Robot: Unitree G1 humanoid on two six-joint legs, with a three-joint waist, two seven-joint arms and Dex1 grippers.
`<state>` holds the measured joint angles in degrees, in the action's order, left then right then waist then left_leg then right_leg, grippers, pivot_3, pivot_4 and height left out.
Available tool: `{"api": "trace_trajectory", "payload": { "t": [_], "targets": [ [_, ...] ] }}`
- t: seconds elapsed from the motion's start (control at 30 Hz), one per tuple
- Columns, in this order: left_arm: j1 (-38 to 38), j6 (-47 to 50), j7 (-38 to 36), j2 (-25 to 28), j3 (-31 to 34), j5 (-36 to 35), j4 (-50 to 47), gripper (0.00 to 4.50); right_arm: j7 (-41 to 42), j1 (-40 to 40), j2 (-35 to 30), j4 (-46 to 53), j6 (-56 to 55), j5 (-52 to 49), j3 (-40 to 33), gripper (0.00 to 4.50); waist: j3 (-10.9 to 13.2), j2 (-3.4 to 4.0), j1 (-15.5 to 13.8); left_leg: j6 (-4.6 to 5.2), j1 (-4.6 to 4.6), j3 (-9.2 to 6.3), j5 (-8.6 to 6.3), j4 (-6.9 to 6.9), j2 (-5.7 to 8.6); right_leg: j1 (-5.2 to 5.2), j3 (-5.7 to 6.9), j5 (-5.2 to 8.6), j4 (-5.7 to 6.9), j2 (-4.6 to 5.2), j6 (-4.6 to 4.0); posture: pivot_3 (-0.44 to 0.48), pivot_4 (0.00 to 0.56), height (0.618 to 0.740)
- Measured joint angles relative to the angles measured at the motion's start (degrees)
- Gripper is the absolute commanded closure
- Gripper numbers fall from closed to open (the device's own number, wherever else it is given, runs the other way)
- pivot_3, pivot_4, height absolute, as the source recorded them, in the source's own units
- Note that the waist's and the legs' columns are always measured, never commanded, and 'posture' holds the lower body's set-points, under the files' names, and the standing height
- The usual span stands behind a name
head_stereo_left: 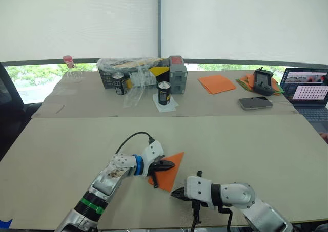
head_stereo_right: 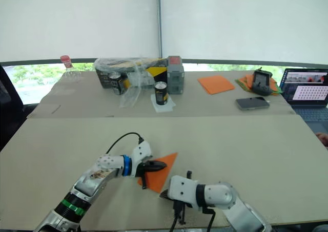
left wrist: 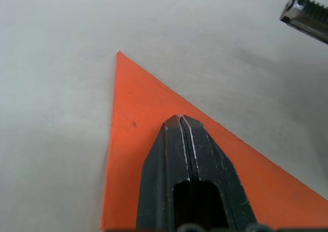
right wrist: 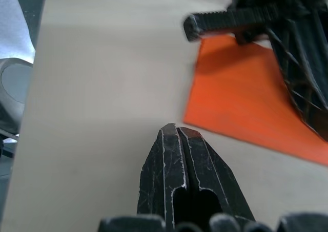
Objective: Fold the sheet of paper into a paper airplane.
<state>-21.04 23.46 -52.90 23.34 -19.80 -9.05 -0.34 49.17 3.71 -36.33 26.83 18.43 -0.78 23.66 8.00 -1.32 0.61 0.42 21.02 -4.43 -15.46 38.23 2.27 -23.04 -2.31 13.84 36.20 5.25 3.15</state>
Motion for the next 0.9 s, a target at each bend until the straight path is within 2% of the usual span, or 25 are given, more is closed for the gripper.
{"api": "trace_trajectory", "payload": {
  "t": [0.1, 0.3, 0.6, 0.9],
  "targets": [
    [-0.91, -0.39, 0.34, -0.68, 0.09, 0.01, 1.56, 4.49, -2.76, 2.76, 3.84, -1.23, 0.62, -0.86, -3.98, 4.5, 0.0, 0.0, 0.03, 0.0, 0.0, -0.02, 0.0, 0.02, -0.01, -0.01, 0.02, -0.01, 0.04, -0.05, -0.02, 0.0, 0.15, 0.74],
    [-3.34, 2.04, 3.92, -4.27, 1.12, -0.01, 4.24, 4.49, -4.33, 4.05, 8.42, -7.39, -1.1, 0.45, -0.66, 4.5, 0.0, 0.0, 0.06, 0.0, 0.1, -0.03, 0.0, 0.02, 0.04, -0.11, 0.03, -0.01, 0.04, -0.02, -0.02, 0.0, 0.15, 0.74],
    [-3.65, 3.15, 4.84, -6.11, 3.5, -1.43, 6.44, 4.49, -3.89, 9.31, 9.11, -14.2, -4.49, 3.57, 2.5, 4.5, 0.0, 0.0, 0.17, -0.01, 0.02, -0.04, 0.0, 0.03, 0.02, -0.08, 0.05, -0.02, 0.13, -0.08, -0.03, 0.0, 0.15, 0.74],
    [-10.35, -2.03, 4.13, -9.96, 2.06, 1.45, 17.24, 4.49, -4.42, 10.66, 10.9, -16.38, -4.1, 4.91, 3.07, 4.5, -0.05, 0.06, 0.07, -0.03, -0.13, -0.03, 0.02, 0.06, 0.05, 0.08, 0.04, -0.04, 0.14, -0.06, -0.05, 0.0, 0.15, 0.74]
  ]
}}
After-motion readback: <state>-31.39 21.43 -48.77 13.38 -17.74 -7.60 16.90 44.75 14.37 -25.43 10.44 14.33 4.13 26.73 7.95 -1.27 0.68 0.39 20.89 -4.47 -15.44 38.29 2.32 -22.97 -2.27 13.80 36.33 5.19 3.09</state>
